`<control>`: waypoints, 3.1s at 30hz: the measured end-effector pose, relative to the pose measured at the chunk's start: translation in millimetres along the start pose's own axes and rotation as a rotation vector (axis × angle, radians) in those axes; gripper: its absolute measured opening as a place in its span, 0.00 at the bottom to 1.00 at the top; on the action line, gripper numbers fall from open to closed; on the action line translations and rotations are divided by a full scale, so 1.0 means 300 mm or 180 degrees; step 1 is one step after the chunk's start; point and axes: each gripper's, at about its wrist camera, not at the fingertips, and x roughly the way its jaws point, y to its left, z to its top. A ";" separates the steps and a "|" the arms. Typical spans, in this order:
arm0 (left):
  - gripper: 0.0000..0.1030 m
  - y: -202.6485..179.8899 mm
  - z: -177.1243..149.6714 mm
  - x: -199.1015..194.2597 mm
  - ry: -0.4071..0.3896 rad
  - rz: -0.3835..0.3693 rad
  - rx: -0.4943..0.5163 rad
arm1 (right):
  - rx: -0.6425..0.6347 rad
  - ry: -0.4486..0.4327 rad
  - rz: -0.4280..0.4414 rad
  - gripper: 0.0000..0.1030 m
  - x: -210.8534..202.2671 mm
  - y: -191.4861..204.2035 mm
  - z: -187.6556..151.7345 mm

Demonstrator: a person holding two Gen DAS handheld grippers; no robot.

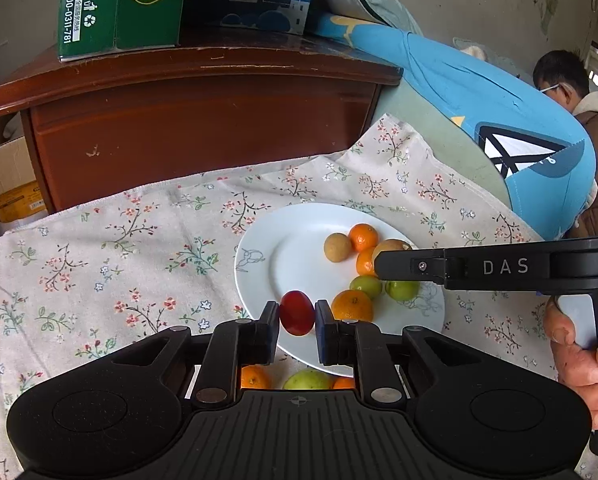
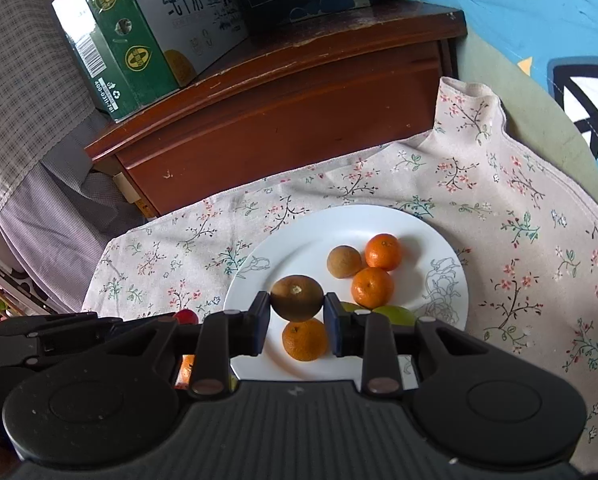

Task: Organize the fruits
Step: 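Carry the tomato and kiwi onto the plate and open both grippers, then move both grippers back to the fruit cluster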

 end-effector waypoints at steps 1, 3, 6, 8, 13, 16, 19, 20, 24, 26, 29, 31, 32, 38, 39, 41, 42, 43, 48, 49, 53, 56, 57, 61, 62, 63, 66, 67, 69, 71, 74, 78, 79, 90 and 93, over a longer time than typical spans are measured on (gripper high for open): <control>0.16 -0.002 0.001 0.012 0.0018 0.0003 -0.0002 | 0.0023 0.0009 -0.0009 0.28 0.006 -0.004 0.001; 0.16 -0.010 0.001 0.033 0.0041 0.0027 0.0015 | 0.0025 0.0023 -0.0034 0.28 0.018 -0.007 0.000; 0.16 -0.013 -0.001 0.063 0.0063 -0.0001 0.0028 | 0.0062 0.0050 -0.0056 0.28 0.037 -0.014 0.001; 0.16 -0.018 -0.003 0.081 0.0099 0.0006 0.0021 | 0.0114 0.0058 -0.0058 0.28 0.047 -0.022 0.001; 0.21 -0.025 0.005 0.099 0.0044 0.0057 -0.0045 | 0.0163 0.0042 -0.0119 0.31 0.074 -0.031 0.006; 0.25 -0.026 0.016 0.093 0.0038 0.0055 -0.0082 | 0.0214 0.0015 -0.0121 0.33 0.075 -0.038 0.011; 0.47 -0.016 0.027 0.066 -0.0033 0.0150 -0.0129 | 0.0189 -0.0050 -0.0134 0.33 0.057 -0.033 0.019; 0.56 -0.011 0.031 0.053 -0.0084 0.0187 -0.0146 | 0.0175 -0.0069 -0.0124 0.33 0.050 -0.030 0.022; 0.58 0.016 0.054 -0.006 -0.0168 0.0261 -0.0195 | 0.0107 -0.0119 -0.0073 0.35 0.027 -0.010 0.027; 0.63 0.031 0.059 -0.034 -0.0172 0.0312 -0.0253 | 0.0096 -0.0110 -0.0047 0.35 0.022 -0.005 0.026; 0.65 0.048 0.061 -0.077 -0.0153 0.0389 -0.0289 | 0.0088 -0.0094 -0.0041 0.36 0.019 -0.001 0.022; 0.65 0.054 0.055 -0.105 -0.0130 0.0433 -0.0280 | 0.0087 -0.0074 -0.0022 0.36 0.013 0.002 0.016; 0.65 0.057 0.052 -0.117 -0.0116 0.0458 -0.0280 | 0.0083 -0.0066 -0.0010 0.36 0.009 0.004 0.012; 0.66 0.085 0.015 -0.182 -0.0004 0.0590 -0.0252 | -0.0004 -0.0014 0.0061 0.36 -0.036 0.029 -0.029; 0.66 0.090 0.005 -0.191 0.0018 0.0608 -0.0253 | -0.0004 0.0004 0.0068 0.36 -0.044 0.032 -0.037; 0.66 0.101 -0.015 -0.201 0.0091 0.0636 -0.0294 | -0.0010 0.0037 0.0082 0.36 -0.060 0.039 -0.058; 0.66 0.106 -0.031 -0.208 0.0108 0.0625 -0.0314 | -0.0020 0.0046 0.0085 0.36 -0.066 0.042 -0.067; 0.66 0.107 -0.042 -0.213 0.0111 0.0599 -0.0302 | -0.0032 0.0062 0.0092 0.36 -0.071 0.046 -0.079; 0.66 0.089 -0.099 -0.232 0.0182 0.0578 -0.0048 | -0.0057 0.0174 0.0115 0.36 -0.081 0.063 -0.136; 0.66 0.090 -0.108 -0.232 0.0197 0.0568 -0.0040 | -0.0065 0.0194 0.0119 0.36 -0.082 0.067 -0.147; 0.66 0.087 -0.142 -0.219 0.0294 0.0522 0.0021 | -0.0070 0.0274 0.0122 0.36 -0.076 0.078 -0.186; 0.66 0.077 -0.163 -0.208 0.0324 0.0501 0.0111 | -0.0102 0.0374 0.0149 0.36 -0.059 0.087 -0.216; 0.66 0.068 -0.171 -0.205 0.0328 0.0486 0.0186 | -0.0133 0.0409 0.0146 0.36 -0.052 0.091 -0.225; 0.66 0.049 -0.194 -0.205 0.0294 0.0424 0.0371 | -0.0146 0.0456 0.0095 0.36 -0.026 0.089 -0.245; 0.66 0.048 -0.197 -0.202 0.0297 0.0414 0.0379 | -0.0124 0.0466 0.0085 0.36 -0.020 0.086 -0.248; 0.66 0.046 -0.201 -0.198 0.0304 0.0412 0.0391 | -0.0092 0.0479 0.0075 0.36 -0.014 0.082 -0.250; 0.66 0.038 -0.207 -0.188 0.0307 0.0412 0.0453 | -0.0032 0.0497 0.0066 0.36 0.001 0.077 -0.254; 0.66 0.036 -0.209 -0.186 0.0305 0.0404 0.0464 | -0.0035 0.0495 0.0060 0.36 0.005 0.079 -0.255; 0.66 0.031 -0.211 -0.181 0.0303 0.0376 0.0487 | -0.0044 0.0499 0.0050 0.36 0.015 0.082 -0.256; 0.66 0.019 -0.217 -0.174 0.0299 0.0367 0.0556 | -0.0051 0.0496 0.0009 0.36 0.025 0.086 -0.259; 0.66 0.003 -0.225 -0.163 0.0303 0.0346 0.0665 | -0.0040 0.0486 -0.0040 0.36 0.034 0.085 -0.258; 0.66 -0.010 -0.232 -0.150 0.0292 0.0332 0.0746 | -0.0023 0.0478 -0.0057 0.36 0.040 0.085 -0.254; 0.66 -0.011 -0.233 -0.147 0.0287 0.0334 0.0759 | -0.0024 0.0481 -0.0061 0.36 0.042 0.085 -0.254; 0.64 -0.047 -0.265 -0.099 0.0246 0.0327 0.1097 | -0.0115 0.0434 -0.0113 0.36 0.069 0.101 -0.254; 0.64 -0.052 -0.271 -0.082 0.0247 0.0344 0.1180 | -0.0119 0.0385 -0.0113 0.31 0.071 0.098 -0.257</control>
